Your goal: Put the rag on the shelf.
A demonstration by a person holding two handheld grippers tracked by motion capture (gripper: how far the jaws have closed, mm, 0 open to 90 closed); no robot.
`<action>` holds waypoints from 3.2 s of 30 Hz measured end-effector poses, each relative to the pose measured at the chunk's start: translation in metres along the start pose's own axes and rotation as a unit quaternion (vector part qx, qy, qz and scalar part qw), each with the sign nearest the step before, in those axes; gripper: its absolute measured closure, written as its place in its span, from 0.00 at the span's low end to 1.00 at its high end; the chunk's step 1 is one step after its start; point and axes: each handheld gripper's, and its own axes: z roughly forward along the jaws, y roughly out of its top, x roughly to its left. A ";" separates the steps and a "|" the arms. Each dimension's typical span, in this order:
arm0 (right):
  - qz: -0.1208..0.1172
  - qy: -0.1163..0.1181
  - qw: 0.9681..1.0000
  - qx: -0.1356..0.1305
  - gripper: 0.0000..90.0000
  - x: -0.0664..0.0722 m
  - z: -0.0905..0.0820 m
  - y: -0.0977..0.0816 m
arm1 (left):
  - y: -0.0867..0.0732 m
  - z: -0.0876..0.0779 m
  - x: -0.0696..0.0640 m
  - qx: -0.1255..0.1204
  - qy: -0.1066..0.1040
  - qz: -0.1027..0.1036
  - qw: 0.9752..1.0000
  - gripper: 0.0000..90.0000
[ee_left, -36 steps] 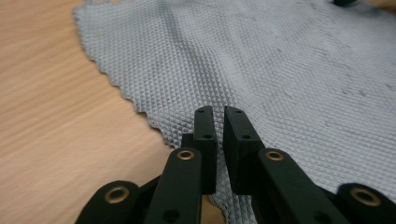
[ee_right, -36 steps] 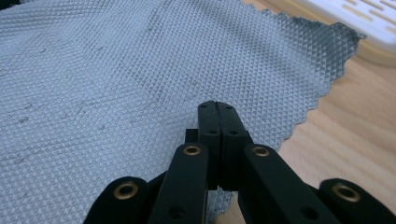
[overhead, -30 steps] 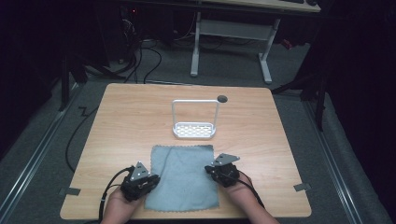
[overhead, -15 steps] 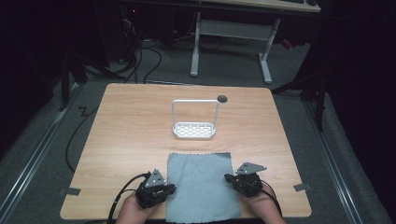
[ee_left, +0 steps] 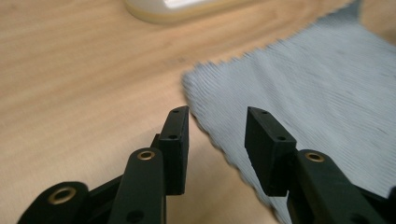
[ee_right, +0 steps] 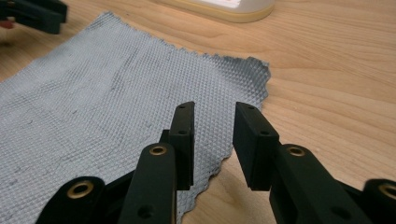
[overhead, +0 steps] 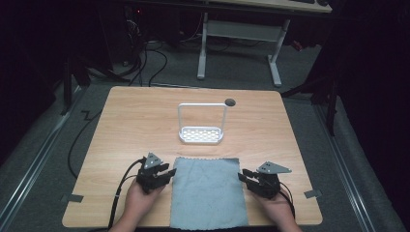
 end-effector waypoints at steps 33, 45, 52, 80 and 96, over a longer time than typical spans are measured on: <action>0.005 -0.076 0.995 0.057 0.62 -0.016 0.060 0.034 | 0.013 0.031 -0.002 0.007 -0.003 0.027 1.000 0.99; -0.020 -0.071 0.996 0.049 0.89 -0.007 0.059 0.027 | 0.012 0.030 0.000 0.007 -0.010 0.017 1.000 0.99; -0.017 -0.056 0.997 0.045 0.99 -0.005 0.060 0.027 | 0.012 0.029 0.000 0.008 -0.011 0.019 1.000 0.99; -0.035 -0.041 0.995 -0.085 0.99 0.021 0.015 0.049 | 0.025 -0.019 -0.011 -0.114 -0.029 0.005 0.993 1.00; -0.044 -0.038 0.985 -0.163 0.99 0.023 -0.010 0.088 | 0.062 -0.058 -0.008 -0.209 -0.018 0.015 0.978 1.00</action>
